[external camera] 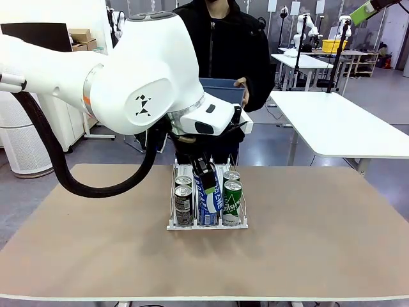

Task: Fill the beverage cans into the dispenser.
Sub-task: Place the picked Ionic drink in the line of the Automatic Can Dispenser with the same cans.

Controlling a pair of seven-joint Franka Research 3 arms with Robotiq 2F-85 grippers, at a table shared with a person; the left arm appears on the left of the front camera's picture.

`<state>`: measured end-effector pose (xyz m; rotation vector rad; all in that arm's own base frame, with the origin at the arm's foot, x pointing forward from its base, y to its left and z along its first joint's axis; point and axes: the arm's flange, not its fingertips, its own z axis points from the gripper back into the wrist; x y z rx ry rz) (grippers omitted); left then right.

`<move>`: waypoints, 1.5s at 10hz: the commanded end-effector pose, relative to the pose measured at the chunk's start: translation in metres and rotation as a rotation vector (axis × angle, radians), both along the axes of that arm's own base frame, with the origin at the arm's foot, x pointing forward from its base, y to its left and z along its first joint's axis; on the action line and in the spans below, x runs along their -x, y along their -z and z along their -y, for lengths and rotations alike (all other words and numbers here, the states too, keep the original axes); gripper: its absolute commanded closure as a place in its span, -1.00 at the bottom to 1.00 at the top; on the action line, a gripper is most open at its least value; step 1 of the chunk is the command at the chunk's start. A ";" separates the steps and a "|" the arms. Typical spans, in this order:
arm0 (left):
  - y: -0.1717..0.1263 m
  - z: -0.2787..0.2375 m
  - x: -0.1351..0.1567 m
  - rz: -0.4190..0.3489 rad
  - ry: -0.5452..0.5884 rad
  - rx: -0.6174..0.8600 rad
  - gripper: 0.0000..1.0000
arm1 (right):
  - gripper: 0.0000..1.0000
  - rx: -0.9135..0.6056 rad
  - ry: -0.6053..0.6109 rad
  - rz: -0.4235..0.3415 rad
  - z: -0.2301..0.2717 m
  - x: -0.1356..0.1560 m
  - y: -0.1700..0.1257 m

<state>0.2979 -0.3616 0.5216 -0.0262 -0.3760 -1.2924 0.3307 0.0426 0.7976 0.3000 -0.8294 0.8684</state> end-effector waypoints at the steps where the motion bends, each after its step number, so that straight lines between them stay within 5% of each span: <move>1: -0.001 0.000 0.001 0.011 -0.011 -0.004 -0.15 | -1.00 0.001 -0.002 -0.004 0.000 0.000 0.001; 9: 0.016 0.005 0.004 0.023 0.008 -0.009 -0.15 | -1.00 0.001 -0.002 -0.004 0.000 0.000 0.001; 15: 0.048 0.008 -0.019 0.043 0.003 -0.039 -0.15 | -1.00 0.001 -0.002 -0.004 0.000 0.000 0.001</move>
